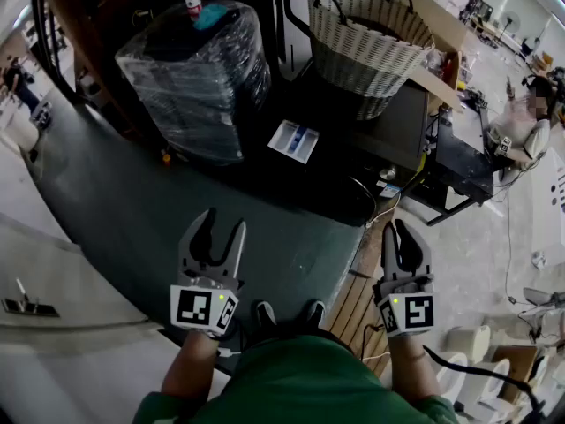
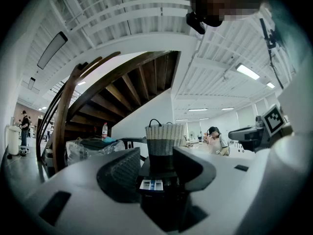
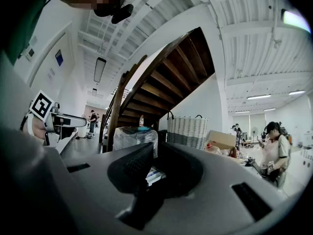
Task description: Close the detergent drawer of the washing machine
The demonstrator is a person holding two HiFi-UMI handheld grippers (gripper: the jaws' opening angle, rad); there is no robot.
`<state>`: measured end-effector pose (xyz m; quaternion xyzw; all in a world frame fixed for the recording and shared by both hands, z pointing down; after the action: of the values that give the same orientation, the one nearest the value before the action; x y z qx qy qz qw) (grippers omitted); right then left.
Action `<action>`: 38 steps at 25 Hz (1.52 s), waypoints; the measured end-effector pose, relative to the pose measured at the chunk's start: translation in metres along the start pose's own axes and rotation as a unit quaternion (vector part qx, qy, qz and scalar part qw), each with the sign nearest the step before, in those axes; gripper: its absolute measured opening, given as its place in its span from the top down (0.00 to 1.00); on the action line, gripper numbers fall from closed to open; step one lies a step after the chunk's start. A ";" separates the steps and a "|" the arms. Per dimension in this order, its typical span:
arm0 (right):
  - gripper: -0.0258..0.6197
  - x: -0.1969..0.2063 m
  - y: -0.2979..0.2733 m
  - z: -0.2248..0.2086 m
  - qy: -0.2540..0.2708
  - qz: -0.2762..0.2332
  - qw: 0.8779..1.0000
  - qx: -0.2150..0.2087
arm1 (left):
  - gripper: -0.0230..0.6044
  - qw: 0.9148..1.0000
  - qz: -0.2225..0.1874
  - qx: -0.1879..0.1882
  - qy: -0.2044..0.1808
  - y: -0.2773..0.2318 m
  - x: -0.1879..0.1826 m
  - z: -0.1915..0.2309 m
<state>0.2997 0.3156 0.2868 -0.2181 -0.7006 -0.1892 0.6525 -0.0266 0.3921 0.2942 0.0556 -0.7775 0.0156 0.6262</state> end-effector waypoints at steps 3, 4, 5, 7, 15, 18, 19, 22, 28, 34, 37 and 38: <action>0.86 -0.001 0.007 0.011 0.001 0.000 1.000 0.001 | 0.72 1.000 -0.012 0.003 -0.007 0.012 -0.006 0.002; 0.86 -0.001 0.008 0.013 0.001 0.000 1.000 0.001 | 0.74 1.000 -0.012 0.003 -0.006 0.014 -0.007 0.002; 0.86 -0.001 0.009 0.015 0.001 0.000 1.000 0.001 | 0.76 1.000 -0.011 0.003 -0.005 0.016 -0.008 0.001; 0.86 -0.001 0.012 0.018 0.001 -0.002 1.000 0.001 | 0.79 1.000 -0.008 0.002 -0.005 0.020 -0.007 0.001; 0.86 0.000 0.019 0.029 -0.004 -0.009 1.000 0.005 | 0.81 1.000 -0.013 0.006 -0.010 0.034 -0.004 0.008; 0.84 -0.002 0.016 0.034 -0.008 -0.015 1.000 0.002 | 0.81 1.000 -0.022 0.005 -0.004 0.037 -0.010 0.011; 0.79 -0.003 0.014 0.037 -0.008 -0.013 1.000 0.003 | 0.81 1.000 -0.023 0.003 -0.002 0.038 -0.012 0.014; 0.67 -0.008 0.008 0.051 -0.003 -0.010 1.000 0.010 | 0.63 1.000 -0.021 -0.008 -0.001 0.044 -0.012 0.031; 0.65 -0.012 -0.006 0.093 0.012 -0.016 1.000 0.015 | 0.56 1.000 -0.022 -0.017 -0.002 0.062 0.009 0.079; 0.63 -0.001 -0.019 0.126 0.017 0.008 1.000 0.011 | 0.54 1.000 -0.001 0.004 0.022 0.068 0.037 0.099; 0.63 0.004 -0.029 0.129 0.014 0.020 1.000 0.012 | 0.54 0.999 0.013 0.009 0.029 0.060 0.053 0.105; 0.63 0.007 -0.033 0.128 0.013 0.024 1.000 0.012 | 0.54 0.999 0.018 0.009 0.030 0.056 0.060 0.106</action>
<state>0.1747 0.3586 0.2850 -0.2246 -0.6891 -0.1683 0.6681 -0.1480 0.4338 0.3320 0.0465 -0.7594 0.0356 0.6480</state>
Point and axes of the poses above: the fingertips, and each gripper's own axes: y backward along the fingers, z to its left, x out of its underside, the point moved 7 cm from there along y, backward along the fingers, and after that the axes turned 11 degrees about -y, right-handed, at the moved point
